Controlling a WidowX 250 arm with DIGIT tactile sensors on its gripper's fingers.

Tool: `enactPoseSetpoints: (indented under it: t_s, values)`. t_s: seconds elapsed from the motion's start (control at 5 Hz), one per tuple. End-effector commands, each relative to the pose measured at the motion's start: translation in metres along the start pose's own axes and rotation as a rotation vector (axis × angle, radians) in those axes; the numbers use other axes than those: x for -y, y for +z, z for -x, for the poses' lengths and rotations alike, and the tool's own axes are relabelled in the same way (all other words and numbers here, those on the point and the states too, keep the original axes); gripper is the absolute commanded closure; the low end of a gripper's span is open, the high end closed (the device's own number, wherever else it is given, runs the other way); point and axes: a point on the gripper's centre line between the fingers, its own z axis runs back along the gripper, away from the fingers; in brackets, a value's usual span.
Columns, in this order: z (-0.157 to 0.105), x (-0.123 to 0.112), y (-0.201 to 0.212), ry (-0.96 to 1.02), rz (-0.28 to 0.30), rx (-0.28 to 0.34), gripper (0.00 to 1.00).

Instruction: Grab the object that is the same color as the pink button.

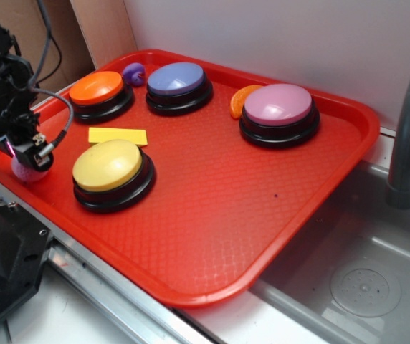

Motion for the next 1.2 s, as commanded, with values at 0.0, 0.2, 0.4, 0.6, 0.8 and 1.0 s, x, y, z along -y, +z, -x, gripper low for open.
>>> enactPoseSetpoints:
  t_s: [0.0,0.2,0.4,0.6,0.8,1.0]
  values:
    - [-0.027,0.008,0.068,0.124,0.031,-0.016,1.00]
    - [-0.047,0.028,0.105,0.123,0.050,0.042,1.00]
    - [-0.074,0.054,0.141,0.067,0.054,0.102,1.00]
    - [-0.098,0.079,0.165,0.032,0.070,0.152,1.00]
    - [-0.110,0.088,0.171,0.042,0.048,0.197,1.00]
    - [-0.117,0.087,0.160,0.024,0.061,0.189,1.00]
